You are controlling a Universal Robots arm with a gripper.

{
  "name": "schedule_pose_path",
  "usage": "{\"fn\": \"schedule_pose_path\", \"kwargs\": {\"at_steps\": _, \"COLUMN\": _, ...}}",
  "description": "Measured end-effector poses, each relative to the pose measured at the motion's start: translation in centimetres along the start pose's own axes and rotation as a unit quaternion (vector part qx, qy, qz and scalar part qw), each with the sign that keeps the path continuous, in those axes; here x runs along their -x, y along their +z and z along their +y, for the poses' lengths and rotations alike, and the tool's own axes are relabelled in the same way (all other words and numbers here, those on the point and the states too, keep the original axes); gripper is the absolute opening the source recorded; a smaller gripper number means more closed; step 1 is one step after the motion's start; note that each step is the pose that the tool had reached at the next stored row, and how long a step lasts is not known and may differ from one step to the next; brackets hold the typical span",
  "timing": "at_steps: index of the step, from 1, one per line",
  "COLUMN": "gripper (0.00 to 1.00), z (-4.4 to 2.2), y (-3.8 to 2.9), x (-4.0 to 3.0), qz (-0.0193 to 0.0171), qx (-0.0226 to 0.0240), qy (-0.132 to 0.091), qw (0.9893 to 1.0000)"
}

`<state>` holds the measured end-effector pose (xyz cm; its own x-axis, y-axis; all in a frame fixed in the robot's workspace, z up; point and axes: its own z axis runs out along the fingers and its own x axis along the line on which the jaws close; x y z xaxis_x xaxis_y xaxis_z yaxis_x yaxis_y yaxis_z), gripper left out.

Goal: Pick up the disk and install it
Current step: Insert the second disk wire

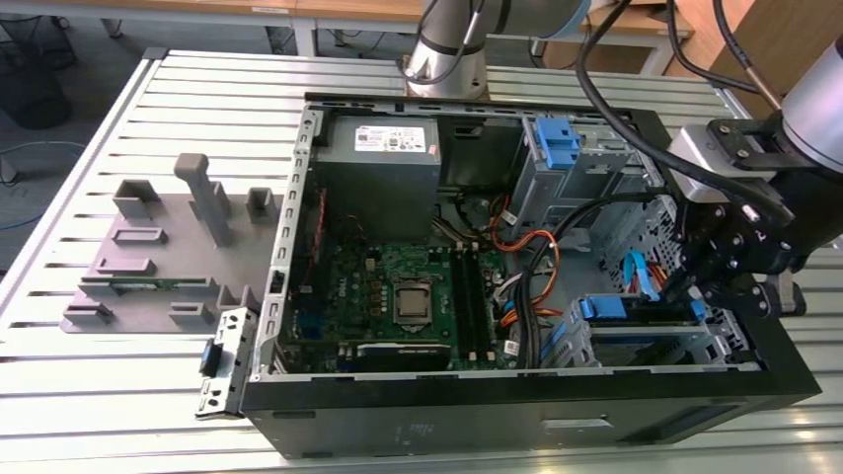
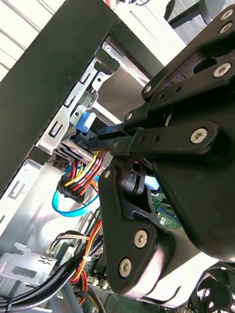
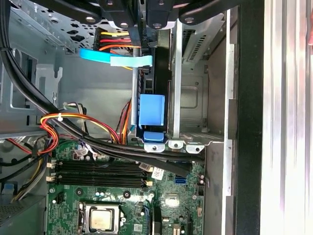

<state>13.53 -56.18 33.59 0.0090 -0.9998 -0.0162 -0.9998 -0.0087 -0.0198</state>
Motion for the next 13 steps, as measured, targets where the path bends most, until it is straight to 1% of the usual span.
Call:
{"fn": "schedule_pose_path", "kwargs": {"at_steps": 2, "gripper": 0.16, "z": -0.01, "y": -0.19, "x": 0.0, "qz": 0.0001, "qx": 0.0, "qy": 0.0, "qw": 1.0}}
{"fn": "schedule_pose_path", "kwargs": {"at_steps": 7, "gripper": 0.16, "z": -0.01, "y": -0.2, "x": -0.19, "qz": 0.0002, "qx": 0.0, "qy": 0.0, "qw": 1.0}}
{"fn": "schedule_pose_path", "kwargs": {"at_steps": 10, "gripper": 0.16, "z": 0.0, "y": -0.14, "x": -0.25, "qz": 0.0001, "qx": 0.0, "qy": 0.0, "qw": 1.0}}
{"fn": "schedule_pose_path", "kwargs": {"at_steps": 13, "gripper": 0.16, "z": -0.01, "y": 0.06, "x": -0.26, "qz": 0.0001, "qx": -0.0006, "qy": 0.0, "qw": 1.0}}
